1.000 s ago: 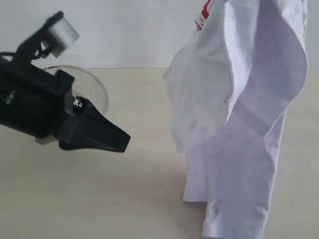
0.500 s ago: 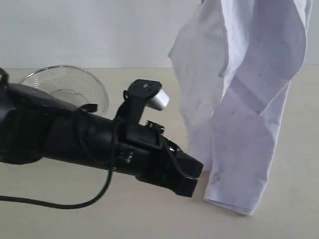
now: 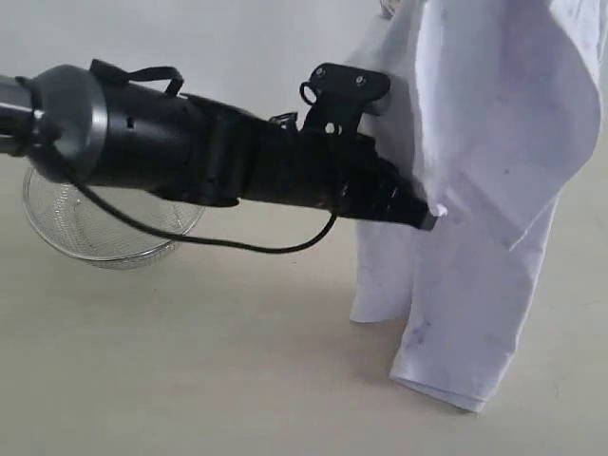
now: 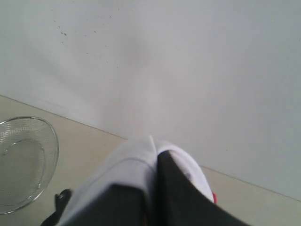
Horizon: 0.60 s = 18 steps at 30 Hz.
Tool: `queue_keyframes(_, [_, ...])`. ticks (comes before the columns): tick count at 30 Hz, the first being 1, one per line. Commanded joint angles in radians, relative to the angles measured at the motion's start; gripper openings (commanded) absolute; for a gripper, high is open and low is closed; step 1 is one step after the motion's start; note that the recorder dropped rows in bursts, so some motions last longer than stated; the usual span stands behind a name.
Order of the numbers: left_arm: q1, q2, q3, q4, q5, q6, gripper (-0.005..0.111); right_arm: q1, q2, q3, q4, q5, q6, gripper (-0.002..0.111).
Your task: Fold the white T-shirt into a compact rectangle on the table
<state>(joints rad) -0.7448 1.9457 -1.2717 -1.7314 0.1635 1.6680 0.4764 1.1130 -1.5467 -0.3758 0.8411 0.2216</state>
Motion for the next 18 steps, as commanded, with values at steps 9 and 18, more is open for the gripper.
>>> queue_keyframes(9, [0.136,0.067,-0.185,-0.013,-0.116,0.012,0.004,0.082,-0.094,0.048,0.031,0.284,-0.075,0.0])
queue_keyframes(18, [0.208,0.061,-0.319,-0.013,-0.104,0.059,0.004,0.082,-0.09,0.129,0.006,0.061,-0.123,0.0])
